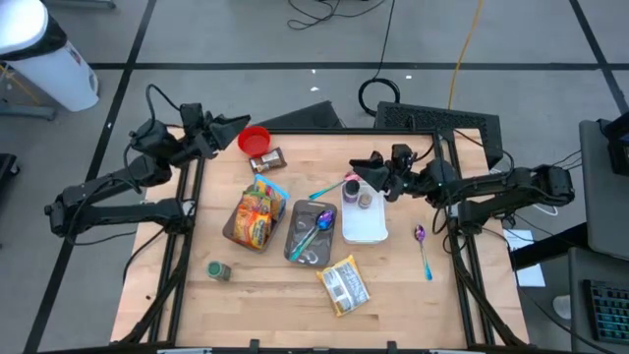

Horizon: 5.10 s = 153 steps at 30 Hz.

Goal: Pick & Place Food Item
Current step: Put the blue spoon into the right gray bin

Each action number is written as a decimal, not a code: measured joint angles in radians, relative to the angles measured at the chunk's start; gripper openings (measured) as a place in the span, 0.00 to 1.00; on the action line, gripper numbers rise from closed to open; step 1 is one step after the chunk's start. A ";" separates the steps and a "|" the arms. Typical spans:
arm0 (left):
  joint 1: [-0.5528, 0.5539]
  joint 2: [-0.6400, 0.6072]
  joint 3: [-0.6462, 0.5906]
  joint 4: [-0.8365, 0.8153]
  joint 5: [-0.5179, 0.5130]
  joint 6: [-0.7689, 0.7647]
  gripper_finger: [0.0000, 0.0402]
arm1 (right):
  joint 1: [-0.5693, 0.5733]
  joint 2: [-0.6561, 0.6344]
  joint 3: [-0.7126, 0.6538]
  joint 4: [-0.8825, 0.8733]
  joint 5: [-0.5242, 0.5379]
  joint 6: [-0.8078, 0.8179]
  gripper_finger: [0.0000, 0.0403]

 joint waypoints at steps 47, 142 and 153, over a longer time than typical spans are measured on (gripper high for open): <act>-0.001 0.000 0.000 -0.158 0.030 0.154 0.46 | -0.089 0.002 0.282 -0.591 -0.109 -0.174 0.42; -0.013 0.153 0.000 -0.168 0.110 0.043 0.46 | -0.680 0.581 0.625 -1.631 -0.493 -0.528 0.00; -0.002 0.153 0.000 -0.168 0.107 0.104 0.46 | -0.726 0.349 0.624 -1.640 -0.514 -0.488 0.00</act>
